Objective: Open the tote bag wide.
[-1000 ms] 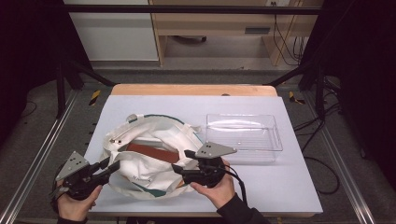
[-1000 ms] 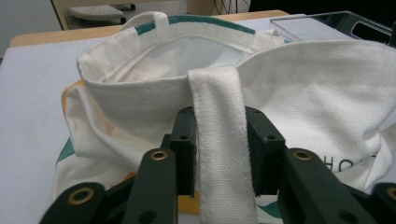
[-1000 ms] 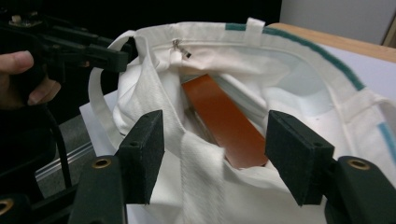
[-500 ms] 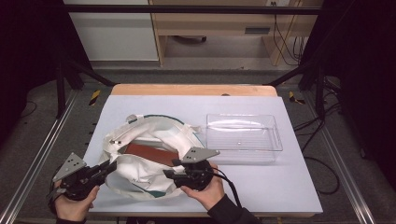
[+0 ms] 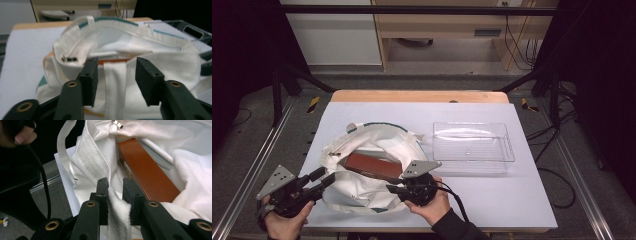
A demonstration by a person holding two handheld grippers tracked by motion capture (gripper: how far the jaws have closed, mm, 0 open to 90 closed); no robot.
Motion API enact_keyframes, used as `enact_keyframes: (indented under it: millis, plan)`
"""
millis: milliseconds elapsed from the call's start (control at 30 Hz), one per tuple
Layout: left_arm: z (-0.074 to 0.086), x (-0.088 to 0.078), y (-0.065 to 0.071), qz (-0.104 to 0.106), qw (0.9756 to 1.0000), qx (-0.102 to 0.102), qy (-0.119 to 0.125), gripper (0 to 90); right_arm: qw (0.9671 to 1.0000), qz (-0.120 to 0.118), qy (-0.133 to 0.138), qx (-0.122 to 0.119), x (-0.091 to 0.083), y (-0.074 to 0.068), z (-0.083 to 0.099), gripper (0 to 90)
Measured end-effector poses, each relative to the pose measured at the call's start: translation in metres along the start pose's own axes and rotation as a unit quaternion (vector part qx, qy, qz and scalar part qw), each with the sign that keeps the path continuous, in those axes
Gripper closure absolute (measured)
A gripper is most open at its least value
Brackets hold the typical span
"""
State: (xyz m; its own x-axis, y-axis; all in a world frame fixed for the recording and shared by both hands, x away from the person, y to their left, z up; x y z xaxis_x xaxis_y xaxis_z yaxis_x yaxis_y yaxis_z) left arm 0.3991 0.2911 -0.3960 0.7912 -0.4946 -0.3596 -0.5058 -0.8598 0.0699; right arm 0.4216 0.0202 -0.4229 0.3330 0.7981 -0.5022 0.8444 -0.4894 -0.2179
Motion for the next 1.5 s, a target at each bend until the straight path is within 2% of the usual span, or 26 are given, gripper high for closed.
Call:
enact_keyframes:
  millis: [133,233,333,367,400,500,567,600,633,733,767,900,1067,1100,1133,1167,1267,1300,1333,1367,1400,1467,1500]
  plan:
    - [-0.018,-0.003,-0.003,-0.009,0.9998,0.007,0.019,54.4,1.0000,-0.006,-0.005,-0.001,0.002,-0.003,0.001,75.5]
    - [-0.028,0.008,-0.004,-0.008,0.9998,0.015,0.015,65.2,0.9999,-0.008,-0.006,-0.005,0.002,-0.005,0.002,75.6]
    - [-0.030,0.023,-0.003,-0.001,0.9997,0.025,-0.003,78.3,0.9998,-0.011,-0.008,-0.011,0.002,-0.010,0.003,75.7]
    - [-0.030,0.023,-0.003,-0.001,0.9997,0.025,-0.003,80.7,0.9998,-0.013,-0.009,-0.014,0.002,-0.011,0.004,75.7]
    - [-0.028,0.034,-0.003,0.000,0.9996,0.023,-0.015,83.1,0.9997,-0.014,-0.009,-0.015,0.003,-0.012,0.004,75.7]
    - [-0.019,0.042,-0.003,0.005,0.9991,0.022,-0.035,87.7,0.9996,-0.018,-0.013,-0.019,0.003,-0.016,0.007,75.6]
    - [-0.015,0.042,-0.003,0.006,0.9989,0.023,-0.040,89.4,0.9995,-0.020,-0.014,-0.019,0.002,-0.017,0.008,75.5]
    - [-0.006,0.041,-0.003,0.007,0.9984,0.025,-0.050,89.7,0.9994,-0.022,-0.019,-0.021,0.003,-0.018,0.011,75.2]
    - [-0.006,0.041,-0.003,0.007,0.9984,0.025,-0.050,90.0,0.9994,-0.022,-0.019,-0.021,0.003,-0.018,0.011,75.2]
    - [0.012,0.040,0.000,0.012,0.9972,0.030,-0.067,90.0,0.9992,-0.026,-0.023,-0.018,0.005,-0.019,0.017,74.1]
    - [0.012,0.040,0.000,0.012,0.9972,0.030,-0.067,90.0,0.9992,-0.026,-0.023,-0.018,0.005,-0.019,0.017,74.1]
    - [0.030,0.042,0.002,0.014,0.9953,0.037,-0.088,90.0,0.9991,-0.035,-0.022,-0.010,0.005,-0.020,0.021,65.7]
    - [0.039,0.042,0.004,0.014,0.9940,0.044,-0.099,90.0,0.9991,-0.041,0.004,-0.008,-0.005,-0.024,0.007,61.3]
    - [0.042,0.043,0.005,0.017,0.9934,0.044,-0.105,90.0,0.9990,-0.042,0.014,-0.007,-0.008,-0.024,0.003,61.2]
    - [0.045,0.044,0.006,0.017,0.9924,0.049,-0.112,90.0,0.9986,-0.039,0.035,-0.004,-0.012,-0.024,-0.006,60.6]
    - [0.048,0.045,0.007,0.018,0.9919,0.049,-0.116,90.0,0.9986,-0.034,0.040,-0.003,-0.013,-0.023,-0.008,60.6]
    - [0.054,0.046,0.010,0.016,0.9901,0.060,-0.126,90.0,0.9991,-0.006,0.042,0.002,-0.008,-0.016,-0.010,66.7]
    - [0.054,0.046,0.010,0.016,0.9901,0.060,-0.126,90.0,0.9991,-0.006,0.042,0.002,-0.008,-0.016,-0.010,66.7]
    - [0.057,0.045,0.010,0.016,0.9892,0.067,-0.129,90.0,0.9996,0.017,0.023,0.001,0.000,-0.010,-0.004,76.0]
    - [0.057,0.045,0.010,0.016,0.9892,0.067,-0.129,90.0,0.9996,0.017,0.023,0.001,0.000,-0.010,-0.004,76.0]
    - [0.061,0.044,0.011,0.015,0.9885,0.070,-0.133,90.0,0.9997,0.023,0.002,0.006,0.008,-0.004,0.007,84.2]
    - [0.062,0.045,0.012,0.016,0.9881,0.071,-0.136,90.0,0.9996,0.026,-0.008,0.010,0.013,-0.002,0.014,87.5]
    - [0.065,0.046,0.012,0.017,0.9866,0.075,-0.144,90.0,0.9996,0.026,-0.012,0.010,0.015,-0.002,0.019,89.2]
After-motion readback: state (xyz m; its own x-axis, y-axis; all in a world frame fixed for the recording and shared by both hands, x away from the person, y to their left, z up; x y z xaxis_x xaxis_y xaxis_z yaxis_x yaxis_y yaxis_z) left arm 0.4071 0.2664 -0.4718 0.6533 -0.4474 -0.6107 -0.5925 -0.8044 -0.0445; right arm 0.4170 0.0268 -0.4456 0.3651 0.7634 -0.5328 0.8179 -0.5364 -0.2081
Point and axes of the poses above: each handheld gripper's, and its own axes: x roughly forward along the jaws, z roughly out of its underside, y roughly to its right, the point moved 5 cm from there along x, roughly forward along the jaws, and after that the axes turned 4 degrees about x, right-handed, at the moved point
